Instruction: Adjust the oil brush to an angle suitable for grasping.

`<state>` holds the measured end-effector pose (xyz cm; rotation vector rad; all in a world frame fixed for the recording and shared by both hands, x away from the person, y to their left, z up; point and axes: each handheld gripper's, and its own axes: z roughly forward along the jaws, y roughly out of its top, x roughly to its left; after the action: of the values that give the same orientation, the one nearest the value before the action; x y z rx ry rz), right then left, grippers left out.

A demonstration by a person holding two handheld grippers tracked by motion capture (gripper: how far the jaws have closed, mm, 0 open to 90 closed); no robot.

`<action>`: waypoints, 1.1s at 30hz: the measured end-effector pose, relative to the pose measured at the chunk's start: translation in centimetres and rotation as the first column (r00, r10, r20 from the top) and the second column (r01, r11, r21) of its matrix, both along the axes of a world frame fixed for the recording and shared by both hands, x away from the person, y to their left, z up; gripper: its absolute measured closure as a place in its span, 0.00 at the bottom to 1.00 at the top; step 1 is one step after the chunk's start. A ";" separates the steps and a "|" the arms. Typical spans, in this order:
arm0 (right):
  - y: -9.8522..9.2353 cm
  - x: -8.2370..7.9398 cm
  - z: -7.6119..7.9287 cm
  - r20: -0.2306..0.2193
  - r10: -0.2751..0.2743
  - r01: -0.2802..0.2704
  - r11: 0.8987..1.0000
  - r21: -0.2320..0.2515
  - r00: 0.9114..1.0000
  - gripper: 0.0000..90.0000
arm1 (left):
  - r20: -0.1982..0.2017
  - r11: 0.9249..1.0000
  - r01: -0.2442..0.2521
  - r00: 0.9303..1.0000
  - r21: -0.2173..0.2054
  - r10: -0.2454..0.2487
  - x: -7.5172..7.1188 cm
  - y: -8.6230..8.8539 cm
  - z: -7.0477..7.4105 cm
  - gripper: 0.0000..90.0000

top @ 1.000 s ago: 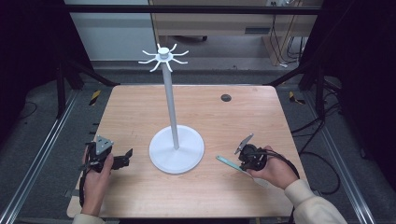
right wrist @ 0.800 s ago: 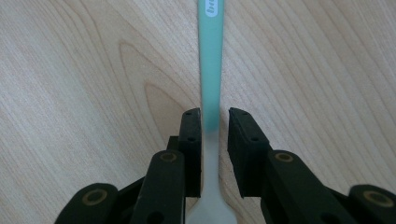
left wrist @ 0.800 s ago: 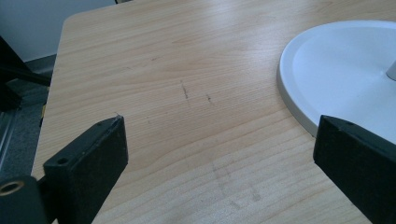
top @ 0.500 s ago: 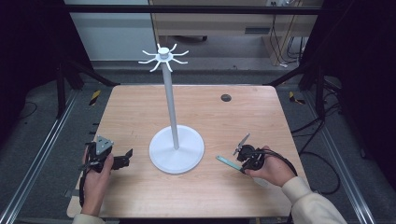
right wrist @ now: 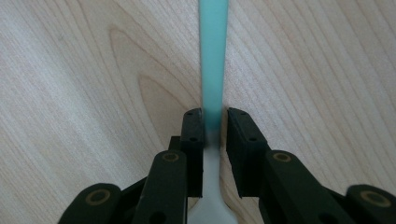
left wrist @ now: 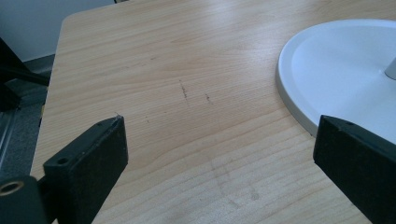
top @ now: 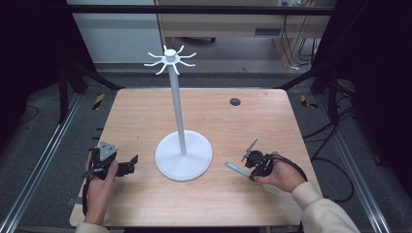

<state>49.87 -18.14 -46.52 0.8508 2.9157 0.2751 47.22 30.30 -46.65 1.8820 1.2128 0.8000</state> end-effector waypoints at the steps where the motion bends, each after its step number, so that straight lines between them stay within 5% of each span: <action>1: 0.0 0.1 -0.1 -0.003 -0.004 0.004 1.000 0.006 1.000 0.86 | -0.002 1.000 -0.001 1.000 -0.004 0.001 0.0 0.0 0.0 0.03; 22: -0.5 0.3 0.3 -0.032 -0.006 0.006 1.000 0.027 0.999 0.91 | 0.000 1.000 0.001 1.000 -0.001 -0.001 0.0 0.0 0.0 0.03; 33: -1.0 0.6 3.8 0.085 -0.047 0.033 0.986 0.165 0.995 0.92 | -0.001 1.000 0.000 1.000 -0.001 0.000 0.0 0.0 0.0 0.03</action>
<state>50.49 -19.10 -42.75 0.8937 2.8204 0.5411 47.20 30.26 -46.70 1.8814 1.2134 0.7981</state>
